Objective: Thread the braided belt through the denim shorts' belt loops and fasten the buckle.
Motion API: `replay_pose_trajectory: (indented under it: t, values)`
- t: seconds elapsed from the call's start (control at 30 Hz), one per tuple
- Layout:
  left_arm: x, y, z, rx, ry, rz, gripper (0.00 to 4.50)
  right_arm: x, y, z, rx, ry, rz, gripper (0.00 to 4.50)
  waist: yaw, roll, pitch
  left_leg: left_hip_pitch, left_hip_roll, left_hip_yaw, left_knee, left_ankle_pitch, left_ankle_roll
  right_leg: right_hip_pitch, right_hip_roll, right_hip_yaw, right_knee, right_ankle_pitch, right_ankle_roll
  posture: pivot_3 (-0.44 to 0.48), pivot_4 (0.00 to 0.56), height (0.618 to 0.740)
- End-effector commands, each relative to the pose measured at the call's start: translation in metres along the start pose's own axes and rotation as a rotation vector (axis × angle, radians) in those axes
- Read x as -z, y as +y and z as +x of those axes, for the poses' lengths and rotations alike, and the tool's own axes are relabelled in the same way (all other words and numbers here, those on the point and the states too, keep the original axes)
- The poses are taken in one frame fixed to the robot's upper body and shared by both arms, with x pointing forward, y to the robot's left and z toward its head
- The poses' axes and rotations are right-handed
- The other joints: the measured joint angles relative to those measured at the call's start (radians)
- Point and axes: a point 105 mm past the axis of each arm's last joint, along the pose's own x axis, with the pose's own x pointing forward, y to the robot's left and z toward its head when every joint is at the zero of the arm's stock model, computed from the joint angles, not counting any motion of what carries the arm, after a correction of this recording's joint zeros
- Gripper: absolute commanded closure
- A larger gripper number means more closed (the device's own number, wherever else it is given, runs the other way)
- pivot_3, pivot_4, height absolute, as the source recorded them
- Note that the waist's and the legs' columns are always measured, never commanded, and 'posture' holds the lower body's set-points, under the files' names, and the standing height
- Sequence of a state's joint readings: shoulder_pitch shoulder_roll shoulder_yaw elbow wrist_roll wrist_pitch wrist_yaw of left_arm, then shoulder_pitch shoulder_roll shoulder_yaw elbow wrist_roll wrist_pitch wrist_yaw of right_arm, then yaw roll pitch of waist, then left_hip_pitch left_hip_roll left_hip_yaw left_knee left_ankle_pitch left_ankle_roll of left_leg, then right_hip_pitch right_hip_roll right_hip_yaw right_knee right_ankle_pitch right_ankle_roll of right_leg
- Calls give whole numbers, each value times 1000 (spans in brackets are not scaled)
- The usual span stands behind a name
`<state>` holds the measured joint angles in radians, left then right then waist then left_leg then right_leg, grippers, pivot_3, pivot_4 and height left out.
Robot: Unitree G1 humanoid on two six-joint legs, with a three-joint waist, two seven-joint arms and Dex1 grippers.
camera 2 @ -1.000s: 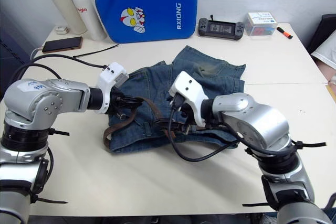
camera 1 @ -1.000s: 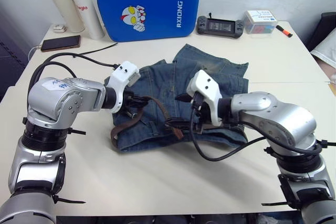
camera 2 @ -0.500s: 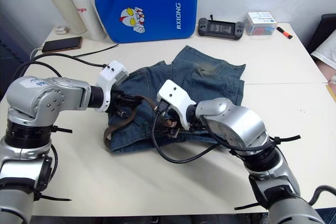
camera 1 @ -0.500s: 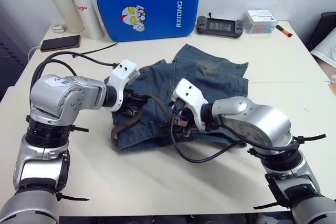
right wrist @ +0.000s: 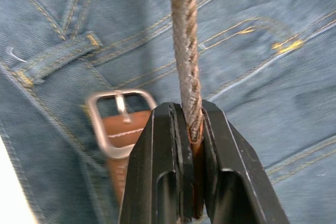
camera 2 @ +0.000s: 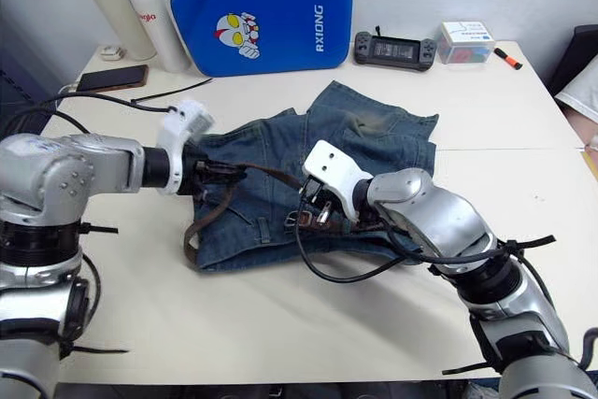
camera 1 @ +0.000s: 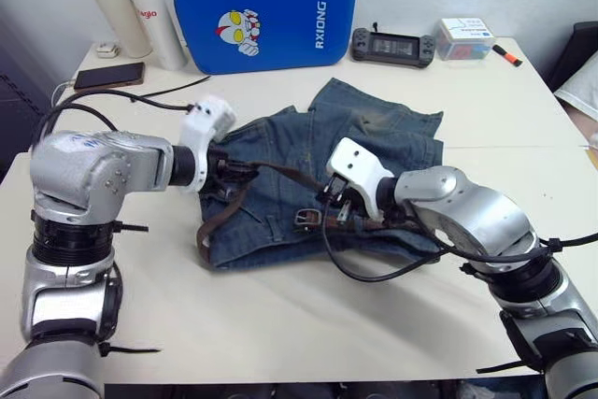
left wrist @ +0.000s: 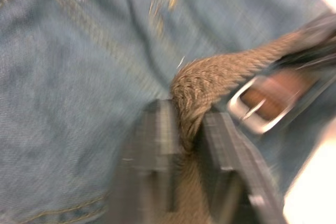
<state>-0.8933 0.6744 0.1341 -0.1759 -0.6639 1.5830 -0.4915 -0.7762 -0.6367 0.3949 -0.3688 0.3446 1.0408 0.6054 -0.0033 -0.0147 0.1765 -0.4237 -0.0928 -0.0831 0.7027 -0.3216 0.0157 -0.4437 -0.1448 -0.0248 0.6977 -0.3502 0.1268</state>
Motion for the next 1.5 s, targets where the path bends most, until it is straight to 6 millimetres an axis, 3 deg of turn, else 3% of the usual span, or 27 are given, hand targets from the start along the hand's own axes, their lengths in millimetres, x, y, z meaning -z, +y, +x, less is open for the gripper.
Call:
replay_pose_trajectory:
  t: [0.03,0.17,0.3,0.43,0.57,0.67,0.83,0.97,1.2,1.3,1.5]
  values:
    - [-17,15,-32,-36,-116,-73,1909,-12,-13,-2,44,-42,-102,4500,-4,0,0,0,0,0,0,0,0,0,0,0,0,0,0,0,150,677]
    - [-19,29,-60,-31,-180,-169,33,-22,-18,4,69,-94,-218,4500,-22,0,0,0,1,-1,-2,0,0,-1,1,1,1,0,0,0,150,677]
    - [-22,11,-79,193,-243,-265,33,-38,-22,10,124,-169,-407,4500,-27,0,0,1,0,-3,-2,0,0,-1,1,1,1,0,0,0,150,677]
    - [-4,-27,-90,439,-180,-321,33,-47,-20,16,151,-226,-609,4500,-31,0,0,1,0,-4,-2,0,0,-2,1,3,2,0,0,0,150,677]
    - [20,-59,-68,580,-145,-308,33,-51,-18,20,151,-266,-706,4500,-23,-1,0,2,-1,-6,-1,0,-1,-1,1,4,1,0,0,0,150,677]
    - [36,-66,-32,483,-262,-393,33,-54,-16,21,144,-292,-733,4500,-23,0,-1,2,-3,-6,1,0,-1,0,0,5,1,0,0,0,150,677]
    - [19,-41,0,141,-546,-802,33,-56,-12,21,129,-309,-752,4500,-18,-5,-1,0,-2,-5,7,0,-1,-2,1,5,10,0,0,0,150,677]
    - [6,-68,10,197,-595,-977,33,-53,-12,19,120,-302,-772,4500,-1,-6,-2,0,-2,-2,11,-1,0,-1,1,5,12,0,0,0,150,677]
    - [10,-61,16,78,-543,-1104,33,-52,-12,15,130,-305,-791,4500,4,-6,-2,0,1,2,12,-2,-1,-1,11,10,7,0,0,0,150,677]
    - [14,-55,18,42,-519,-1132,823,-53,-11,14,136,-309,-797,4500,4,-6,-2,0,1,2,12,-2,-1,-1,11,11,6,0,0,0,150,677]
    - [24,-46,24,-16,-464,-1120,3445,-58,-7,9,148,-351,-836,4500,4,-6,-2,0,1,2,12,-2,-1,-1,12,11,4,0,0,0,150,677]
